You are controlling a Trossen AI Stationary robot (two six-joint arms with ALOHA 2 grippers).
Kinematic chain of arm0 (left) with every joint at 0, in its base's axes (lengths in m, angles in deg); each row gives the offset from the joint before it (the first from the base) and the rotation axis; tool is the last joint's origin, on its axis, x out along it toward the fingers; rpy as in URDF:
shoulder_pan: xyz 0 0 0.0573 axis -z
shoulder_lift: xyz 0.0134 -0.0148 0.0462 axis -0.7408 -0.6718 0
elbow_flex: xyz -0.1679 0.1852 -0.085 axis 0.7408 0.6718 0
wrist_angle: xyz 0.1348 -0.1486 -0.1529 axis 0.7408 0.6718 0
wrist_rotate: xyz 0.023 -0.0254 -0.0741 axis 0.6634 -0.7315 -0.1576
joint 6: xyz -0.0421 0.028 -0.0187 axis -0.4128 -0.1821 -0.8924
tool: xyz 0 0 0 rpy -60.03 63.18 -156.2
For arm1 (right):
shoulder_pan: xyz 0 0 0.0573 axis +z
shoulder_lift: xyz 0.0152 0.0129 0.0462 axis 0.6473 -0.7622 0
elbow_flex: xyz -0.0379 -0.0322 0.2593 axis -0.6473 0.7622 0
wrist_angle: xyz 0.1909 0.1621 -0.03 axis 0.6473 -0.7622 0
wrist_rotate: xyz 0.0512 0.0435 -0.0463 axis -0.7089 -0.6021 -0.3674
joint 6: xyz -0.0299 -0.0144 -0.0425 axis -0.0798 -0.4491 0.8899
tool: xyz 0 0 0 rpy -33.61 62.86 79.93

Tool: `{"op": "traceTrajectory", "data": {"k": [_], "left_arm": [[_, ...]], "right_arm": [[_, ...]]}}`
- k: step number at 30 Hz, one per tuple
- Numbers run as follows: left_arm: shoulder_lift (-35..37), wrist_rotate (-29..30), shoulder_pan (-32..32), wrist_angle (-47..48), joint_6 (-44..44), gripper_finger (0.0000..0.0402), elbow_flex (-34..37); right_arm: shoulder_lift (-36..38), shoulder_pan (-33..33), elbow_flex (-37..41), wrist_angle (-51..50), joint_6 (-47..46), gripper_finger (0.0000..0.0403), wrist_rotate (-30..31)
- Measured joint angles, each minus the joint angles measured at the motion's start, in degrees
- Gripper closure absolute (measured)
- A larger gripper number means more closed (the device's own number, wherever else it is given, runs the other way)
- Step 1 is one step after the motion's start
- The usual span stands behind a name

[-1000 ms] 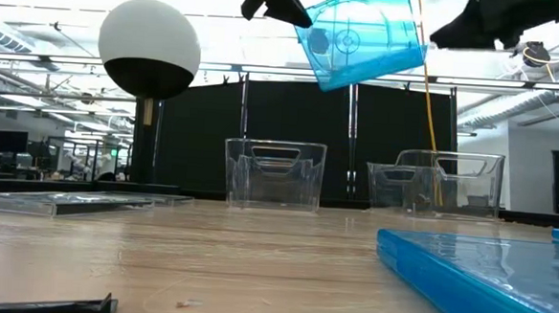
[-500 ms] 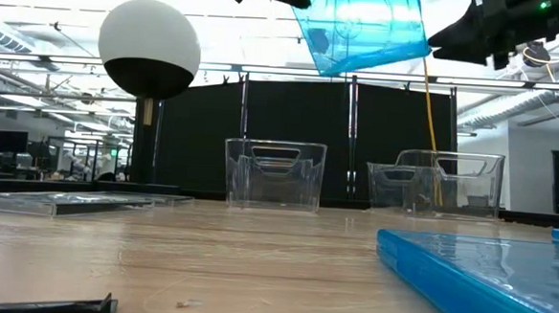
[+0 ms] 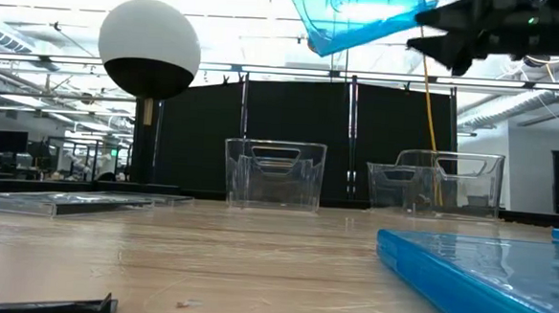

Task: Pick & place jewel cases by type
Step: Put the top left blue CD case into the right transparent bin

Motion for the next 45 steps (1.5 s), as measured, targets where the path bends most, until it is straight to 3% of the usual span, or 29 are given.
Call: {"op": "traceTrajectory", "data": {"k": [8, 13, 19, 28, 34, 41, 45], "left_arm": [[-0.4, -0.3, -0.1, 0.7, -2.4, 0.0394, 0.0], [-0.4, -0.6, -0.7, 1.8, -3.8, 0.0394, 0.0], [-0.4, -5.8, -1.9, 1.2, -5.5, 0.0394, 1.3], [-0.5, -6.0, -2.3, 0.9, -6.3, 0.0394, 2.3], [-0.4, -6.3, -2.7, 2.0, -8.2, 0.039, 2.3], [-0.2, -4.9, -2.8, 1.9, -11.2, 0.0391, 2.2], [-0.3, -2.9, -2.5, 0.7, -12.1, 0.0367, 2.2]], "right_arm": [[-9.1, -1.2, 0.2, 15.6, 1.5, 0.0107, -4.1], [-10.5, -1.0, -0.5, 16.4, 1.6, 0.0108, -4.6], [-12.0, -1.0, -0.7, 21.9, 3.1, 0.0108, -4.7], [-19.9, -1.0, -2.5, 25.9, 6.6, 0.013, -4.7], [-25.4, -1.0, -7.3, 25.7, 8.1, 0.0203, -10.3], [-25.4, -1.1, -8.7, 25.2, 12.4, 0.0367, -10.1], [-24.7, -1.1, -8.8, 24.1, 14.1, 0.0386, -9.2]]}}
